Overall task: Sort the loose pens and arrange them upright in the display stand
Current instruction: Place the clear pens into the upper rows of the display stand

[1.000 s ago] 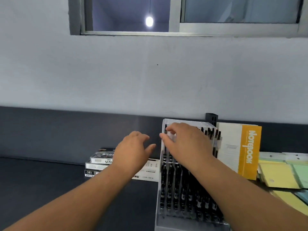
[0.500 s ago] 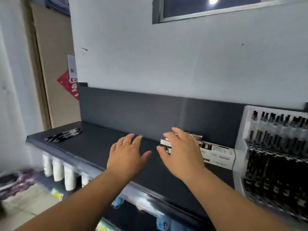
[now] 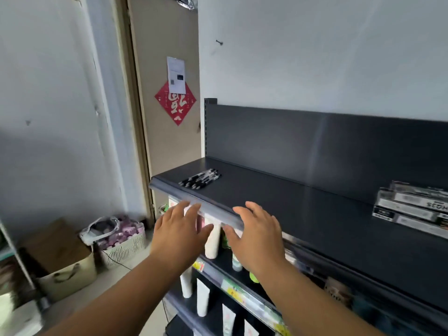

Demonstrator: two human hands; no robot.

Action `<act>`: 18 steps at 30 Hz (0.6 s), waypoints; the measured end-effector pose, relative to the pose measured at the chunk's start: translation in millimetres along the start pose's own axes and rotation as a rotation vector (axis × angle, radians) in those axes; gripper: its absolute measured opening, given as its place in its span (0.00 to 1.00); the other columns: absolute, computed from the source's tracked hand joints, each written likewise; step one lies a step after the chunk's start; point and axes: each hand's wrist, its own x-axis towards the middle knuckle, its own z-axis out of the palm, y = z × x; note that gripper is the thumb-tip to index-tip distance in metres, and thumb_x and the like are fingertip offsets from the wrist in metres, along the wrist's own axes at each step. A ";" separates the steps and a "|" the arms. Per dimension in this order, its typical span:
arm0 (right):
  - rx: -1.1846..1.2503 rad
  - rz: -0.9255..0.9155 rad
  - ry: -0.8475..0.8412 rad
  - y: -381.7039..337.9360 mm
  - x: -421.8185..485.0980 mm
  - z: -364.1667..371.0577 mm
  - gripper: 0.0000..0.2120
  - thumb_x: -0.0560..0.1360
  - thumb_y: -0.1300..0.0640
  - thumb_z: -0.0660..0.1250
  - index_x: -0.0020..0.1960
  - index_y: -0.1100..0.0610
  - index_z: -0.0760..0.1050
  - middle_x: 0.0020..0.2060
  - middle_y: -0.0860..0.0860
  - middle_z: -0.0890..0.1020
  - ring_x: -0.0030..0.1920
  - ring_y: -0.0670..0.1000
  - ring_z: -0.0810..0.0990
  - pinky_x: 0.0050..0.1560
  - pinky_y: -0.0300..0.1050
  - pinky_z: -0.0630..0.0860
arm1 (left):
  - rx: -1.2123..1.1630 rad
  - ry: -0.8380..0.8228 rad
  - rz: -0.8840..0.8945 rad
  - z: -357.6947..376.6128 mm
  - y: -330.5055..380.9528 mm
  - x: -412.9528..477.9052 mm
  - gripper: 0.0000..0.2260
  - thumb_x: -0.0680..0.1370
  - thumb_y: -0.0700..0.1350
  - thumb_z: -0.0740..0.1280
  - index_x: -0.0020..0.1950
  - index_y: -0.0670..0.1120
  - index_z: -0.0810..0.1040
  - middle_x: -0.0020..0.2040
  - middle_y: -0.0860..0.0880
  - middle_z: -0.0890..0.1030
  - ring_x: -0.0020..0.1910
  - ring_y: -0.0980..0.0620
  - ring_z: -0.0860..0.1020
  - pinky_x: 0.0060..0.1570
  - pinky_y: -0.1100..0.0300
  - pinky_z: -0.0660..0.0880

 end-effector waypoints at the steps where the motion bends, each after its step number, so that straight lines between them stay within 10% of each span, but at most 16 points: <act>1: 0.011 0.001 -0.003 -9.6 7.5 10.8 0.24 0.77 0.40 0.60 0.71 0.46 0.68 0.73 0.47 0.65 0.73 0.49 0.62 0.73 0.55 0.57 | -0.007 -0.003 -0.010 2.3 -14.1 6.3 0.27 0.78 0.63 0.56 0.75 0.56 0.59 0.76 0.53 0.60 0.75 0.51 0.58 0.74 0.52 0.55; 18: 0.131 0.011 -0.057 -37.7 168.0 84.0 0.24 0.77 0.42 0.62 0.71 0.45 0.66 0.71 0.43 0.65 0.71 0.47 0.64 0.71 0.45 0.61 | -0.126 0.001 -0.037 48.6 -88.4 172.5 0.25 0.78 0.60 0.59 0.74 0.54 0.63 0.74 0.53 0.64 0.72 0.52 0.63 0.71 0.53 0.61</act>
